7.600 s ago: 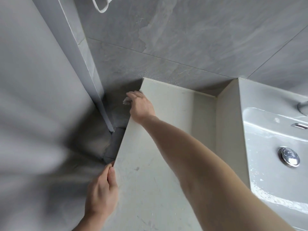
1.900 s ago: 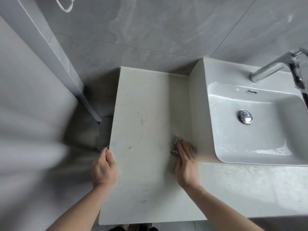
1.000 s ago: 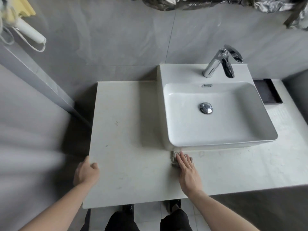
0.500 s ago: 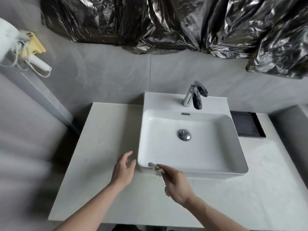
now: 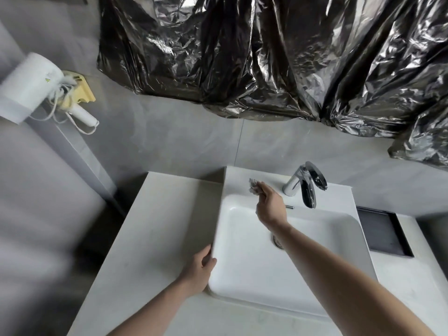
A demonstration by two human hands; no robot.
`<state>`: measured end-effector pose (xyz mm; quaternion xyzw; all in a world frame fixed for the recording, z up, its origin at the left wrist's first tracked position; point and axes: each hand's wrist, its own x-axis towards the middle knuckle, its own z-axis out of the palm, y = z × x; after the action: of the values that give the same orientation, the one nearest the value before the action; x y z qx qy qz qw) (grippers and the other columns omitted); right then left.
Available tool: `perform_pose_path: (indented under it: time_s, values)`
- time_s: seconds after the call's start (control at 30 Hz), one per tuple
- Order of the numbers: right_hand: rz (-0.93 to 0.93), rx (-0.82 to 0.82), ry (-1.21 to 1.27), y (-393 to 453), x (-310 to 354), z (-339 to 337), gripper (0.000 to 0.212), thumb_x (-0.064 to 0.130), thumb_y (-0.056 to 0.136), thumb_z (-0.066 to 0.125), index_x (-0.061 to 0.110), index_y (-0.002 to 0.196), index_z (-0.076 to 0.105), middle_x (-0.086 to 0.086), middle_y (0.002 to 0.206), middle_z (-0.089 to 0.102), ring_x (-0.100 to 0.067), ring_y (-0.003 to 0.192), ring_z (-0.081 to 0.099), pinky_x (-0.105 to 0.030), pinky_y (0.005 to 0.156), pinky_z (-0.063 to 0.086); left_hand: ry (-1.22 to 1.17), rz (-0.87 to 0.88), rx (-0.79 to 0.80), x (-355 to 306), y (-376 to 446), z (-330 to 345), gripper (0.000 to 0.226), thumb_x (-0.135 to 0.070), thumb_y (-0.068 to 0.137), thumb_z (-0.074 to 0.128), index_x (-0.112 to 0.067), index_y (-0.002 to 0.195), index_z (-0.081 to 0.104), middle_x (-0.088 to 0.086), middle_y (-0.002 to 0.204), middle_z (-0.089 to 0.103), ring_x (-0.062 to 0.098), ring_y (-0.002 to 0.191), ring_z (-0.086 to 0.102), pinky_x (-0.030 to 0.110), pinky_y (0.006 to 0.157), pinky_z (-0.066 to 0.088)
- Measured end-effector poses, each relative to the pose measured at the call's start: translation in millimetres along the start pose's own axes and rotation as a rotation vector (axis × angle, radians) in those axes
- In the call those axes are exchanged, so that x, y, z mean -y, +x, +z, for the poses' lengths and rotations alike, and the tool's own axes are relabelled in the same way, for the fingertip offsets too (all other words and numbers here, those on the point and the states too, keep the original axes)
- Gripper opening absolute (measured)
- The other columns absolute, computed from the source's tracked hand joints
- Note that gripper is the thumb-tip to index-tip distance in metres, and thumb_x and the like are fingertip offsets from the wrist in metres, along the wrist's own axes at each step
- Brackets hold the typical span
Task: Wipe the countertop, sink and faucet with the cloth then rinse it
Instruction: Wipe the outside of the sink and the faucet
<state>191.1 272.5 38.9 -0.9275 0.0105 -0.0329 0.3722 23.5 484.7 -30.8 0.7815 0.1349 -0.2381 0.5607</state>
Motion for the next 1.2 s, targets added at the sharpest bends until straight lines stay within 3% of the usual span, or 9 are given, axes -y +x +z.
perform_pose_path:
  time_s: [0.17,0.37,0.5,0.57,0.67,0.77,0.93,1.07,1.2]
  values:
    - [0.099,0.012,-0.108,67.4,-29.4,10.9,0.064,-0.008,0.080,0.041,0.021,0.132,0.065,-0.001,0.131,0.068,-0.027,0.126,0.062,-0.035,0.105,0.050,-0.058,0.009,0.077,8.0,8.1,-7.0,0.054,-0.028,0.095,0.056,-0.041,0.147,0.050,-0.026,0.126,0.070,-0.005,0.119,0.065,0.032,0.112,0.047]
    - [0.266,0.045,-0.398,67.1,-28.2,63.9,0.072,0.015,0.095,0.047,0.019,0.164,0.024,-0.003,0.171,0.022,-0.033,0.154,0.024,-0.046,0.127,0.014,-0.120,0.008,0.070,8.6,14.8,-7.5,0.057,-0.022,0.096,0.059,-0.040,0.148,0.049,-0.029,0.126,0.069,-0.009,0.120,0.063,0.017,0.108,0.044]
    - [-0.051,0.035,-0.307,57.7,19.3,121.2,0.057,0.017,0.087,0.049,0.027,0.142,0.060,0.000,0.149,0.054,-0.035,0.143,0.042,-0.045,0.120,0.032,-0.114,0.001,0.106,17.6,22.3,-9.7,0.063,-0.030,0.088,0.060,-0.041,0.149,0.050,-0.022,0.125,0.072,0.003,0.121,0.066,0.034,0.115,0.045]
    - [-0.152,0.195,-0.325,54.4,38.9,143.4,0.039,0.017,0.088,0.055,0.027,0.121,0.074,0.002,0.134,0.065,-0.031,0.140,0.045,-0.038,0.112,0.038,-0.131,-0.008,0.109,18.4,23.4,-10.2,0.065,-0.032,0.087,0.061,-0.039,0.151,0.049,-0.020,0.128,0.071,0.005,0.122,0.066,0.038,0.115,0.045]
    - [-0.288,0.482,-0.652,41.3,52.3,157.8,0.027,0.018,0.091,0.060,0.023,0.110,0.078,-0.004,0.116,0.075,-0.029,0.129,0.055,-0.036,0.106,0.035,-0.176,-0.025,0.075,15.4,20.0,-8.7,0.063,-0.026,0.090,0.064,-0.034,0.151,0.050,-0.026,0.126,0.070,-0.004,0.120,0.065,0.023,0.111,0.046]
    - [-0.355,0.557,-0.816,52.0,44.7,156.4,0.019,0.021,0.091,0.064,0.019,0.103,0.079,-0.006,0.100,0.078,-0.031,0.111,0.063,-0.036,0.096,0.045,-0.178,-0.030,0.035,10.6,16.9,-8.8,0.059,-0.018,0.095,0.066,-0.036,0.149,0.049,-0.031,0.116,0.072,-0.011,0.113,0.065,0.007,0.100,0.043]
    - [-0.357,0.504,-0.944,113.2,59.0,141.2,0.024,0.020,0.087,0.073,0.017,0.110,0.080,-0.005,0.112,0.077,-0.027,0.121,0.062,-0.027,0.102,0.047,-0.193,-0.029,0.063,11.0,15.1,-10.2,0.058,-0.026,0.096,0.064,-0.041,0.150,0.049,-0.032,0.121,0.070,-0.011,0.116,0.064,0.012,0.105,0.044]
    - [-0.361,0.701,-1.157,133.5,68.9,141.5,0.030,0.024,0.091,0.069,0.015,0.118,0.077,-0.007,0.127,0.072,-0.029,0.132,0.055,-0.032,0.113,0.043,-0.220,-0.046,0.071,19.9,15.9,-8.1,0.063,-0.041,0.090,0.063,-0.041,0.152,0.047,-0.029,0.130,0.067,-0.007,0.123,0.061,0.032,0.117,0.043]
    - [-0.384,0.902,-1.398,103.2,93.4,139.2,0.042,0.029,0.096,0.060,0.018,0.135,0.065,-0.003,0.137,0.064,-0.034,0.133,0.056,-0.043,0.111,0.045,-0.274,-0.062,0.043,24.4,7.6,-8.5,0.044,-0.043,0.090,0.069,-0.031,0.132,0.067,-0.014,0.115,0.077,0.004,0.111,0.071,0.032,0.107,0.052]
